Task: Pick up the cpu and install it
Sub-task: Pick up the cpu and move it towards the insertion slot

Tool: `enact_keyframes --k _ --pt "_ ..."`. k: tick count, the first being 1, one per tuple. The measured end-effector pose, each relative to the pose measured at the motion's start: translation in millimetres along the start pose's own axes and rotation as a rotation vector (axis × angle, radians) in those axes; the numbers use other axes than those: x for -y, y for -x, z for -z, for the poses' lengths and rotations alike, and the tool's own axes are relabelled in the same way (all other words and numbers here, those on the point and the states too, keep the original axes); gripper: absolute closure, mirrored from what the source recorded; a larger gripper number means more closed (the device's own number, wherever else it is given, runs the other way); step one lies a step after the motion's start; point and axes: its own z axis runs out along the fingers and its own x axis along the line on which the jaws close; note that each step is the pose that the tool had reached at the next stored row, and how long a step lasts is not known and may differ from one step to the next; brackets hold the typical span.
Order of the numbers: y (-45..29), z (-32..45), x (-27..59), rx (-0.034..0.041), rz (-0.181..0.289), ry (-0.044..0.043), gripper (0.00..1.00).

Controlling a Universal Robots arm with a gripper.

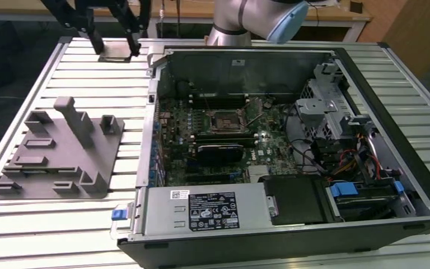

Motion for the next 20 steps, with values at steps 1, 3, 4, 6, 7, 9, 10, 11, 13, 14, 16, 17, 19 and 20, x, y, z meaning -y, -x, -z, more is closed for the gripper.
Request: enact_keyframes --k 1,3,4,6,7,9,10,11,13,14,16,17,19,20 --pt "8.3 -0.3 -0.6 0.0000 0.000 0.0000 0.46" --pt "16.0 -0.6 -1.2 0.0000 0.000 0.0001 0.46" --pt "22.1 -0.8 -1.6 0.0000 0.000 0.0000 0.46" --pt "29.8 -1.1 -2.2 -0.0001 0.000 0.0000 0.46" --pt "33.7 -1.2 -2.5 -0.0001 0.000 0.0000 0.46" --pt "41.5 -1.6 -3.1 -0.0001 0.000 0.0001 0.46" --pt "45.3 -1.7 -3.4 -0.0001 0.000 0.0000 0.46" --pt "49.1 -1.9 -3.6 0.0000 0.000 0.0001 0.46" --pt "56.8 -2.1 -4.2 -0.0001 0.000 0.0000 0.46" --pt "60.5 -2.2 -4.5 -0.0001 0.000 -0.0001 0.46" --pt "68.6 -2.6 -5.1 -0.0001 0.000 0.0000 0.46" --pt "72.4 -2.7 -5.4 -0.0001 0.000 0.0001 0.46" --pt "79.9 -3.0 -5.9 -0.0001 0.000 0.0000 0.46" --pt "83.8 -3.1 -6.2 -0.0001 0.000 0.0000 0.46"
